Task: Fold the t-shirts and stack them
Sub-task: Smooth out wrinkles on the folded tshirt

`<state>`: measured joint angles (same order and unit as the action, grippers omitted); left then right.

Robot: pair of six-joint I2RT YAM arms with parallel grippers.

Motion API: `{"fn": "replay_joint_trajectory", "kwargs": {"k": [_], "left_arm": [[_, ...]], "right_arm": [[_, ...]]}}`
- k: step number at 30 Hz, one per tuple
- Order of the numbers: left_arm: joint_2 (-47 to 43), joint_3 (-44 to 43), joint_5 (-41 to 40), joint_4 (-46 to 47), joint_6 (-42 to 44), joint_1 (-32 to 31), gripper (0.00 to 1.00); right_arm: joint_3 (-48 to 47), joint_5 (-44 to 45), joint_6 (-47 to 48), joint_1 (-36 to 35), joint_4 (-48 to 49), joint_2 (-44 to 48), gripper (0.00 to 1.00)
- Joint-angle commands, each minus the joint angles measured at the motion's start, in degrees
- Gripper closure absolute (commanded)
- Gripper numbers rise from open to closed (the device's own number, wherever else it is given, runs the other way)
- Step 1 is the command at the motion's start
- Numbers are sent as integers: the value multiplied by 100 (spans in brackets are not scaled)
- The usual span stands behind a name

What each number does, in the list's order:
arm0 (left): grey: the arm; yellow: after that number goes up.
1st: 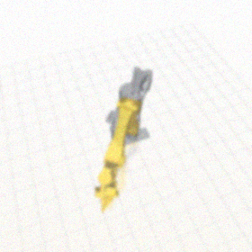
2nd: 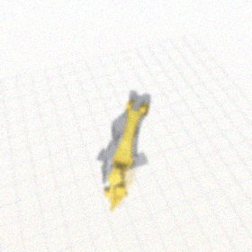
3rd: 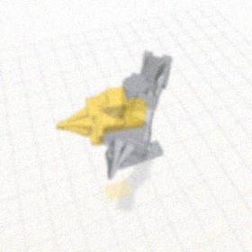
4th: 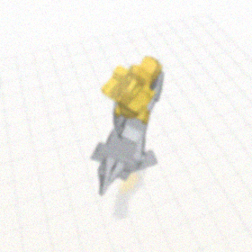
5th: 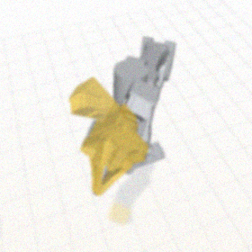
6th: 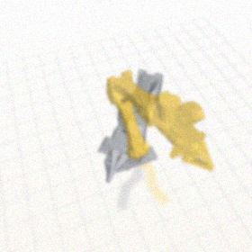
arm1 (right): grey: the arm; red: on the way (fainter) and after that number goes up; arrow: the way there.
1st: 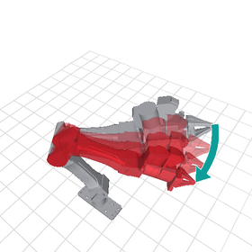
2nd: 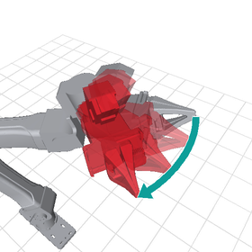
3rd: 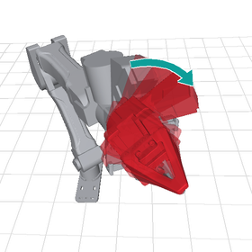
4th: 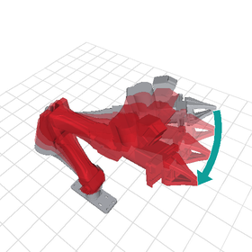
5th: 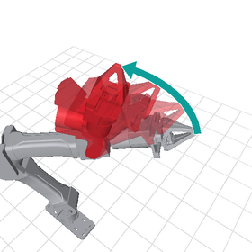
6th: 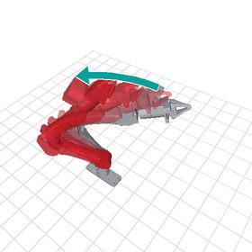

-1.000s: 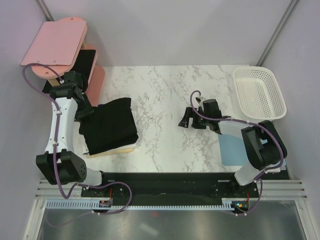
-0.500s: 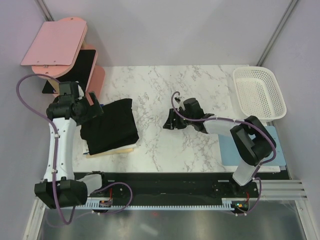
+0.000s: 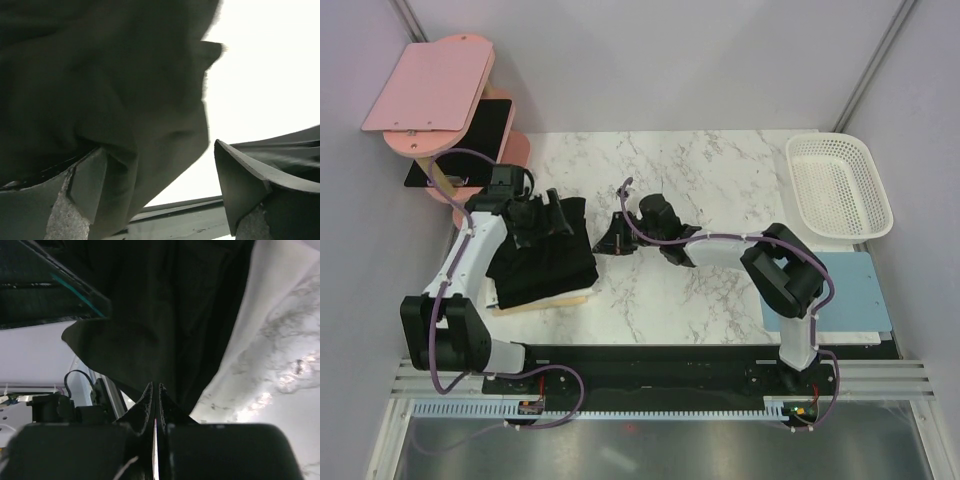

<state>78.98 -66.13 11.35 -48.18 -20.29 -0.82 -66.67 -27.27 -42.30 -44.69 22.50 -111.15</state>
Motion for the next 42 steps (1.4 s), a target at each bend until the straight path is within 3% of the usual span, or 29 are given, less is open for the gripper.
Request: {"fn": "replay_joint_trajectory", "kwargs": {"k": [1, 5, 8, 16, 24, 32, 35, 36, 39, 42], "left_arm": [[257, -348, 525, 819, -414, -410, 14], [521, -445, 509, 916, -528, -445, 24], [513, -506, 350, 784, -563, -445, 27], [197, -1121, -1117, -436, -379, -445, 24], [74, -1517, -2549, -1131, -273, -445, 22], [-768, -1430, -2252, -887, -142, -445, 21], [-1216, -1228, -2260, -666, 16, -445, 21], [-1288, -1149, -2365, -657, 43, -437, 21], [-1394, -1008, -2340, -666, 140, -323, 23], [-1289, -832, -2016, -640, 166, -130, 30]], "right_arm": [[-258, 28, -497, -93, 755, -161, 100], [-687, 55, -481, -224, 503, -441, 100], [-1022, -33, -332, -408, -6, -687, 100], [-1164, 29, 73, -857, -887, -873, 100], [-1190, -112, 117, -963, -1037, -987, 100], [-1032, 204, 389, -972, -1081, -531, 99], [-962, 519, 643, -867, -1169, -224, 84], [-927, 625, 671, -823, -1178, -109, 74], [-926, 863, 793, -568, -1178, 243, 56], [-1224, 811, 916, -278, -1301, 217, 50]]}}
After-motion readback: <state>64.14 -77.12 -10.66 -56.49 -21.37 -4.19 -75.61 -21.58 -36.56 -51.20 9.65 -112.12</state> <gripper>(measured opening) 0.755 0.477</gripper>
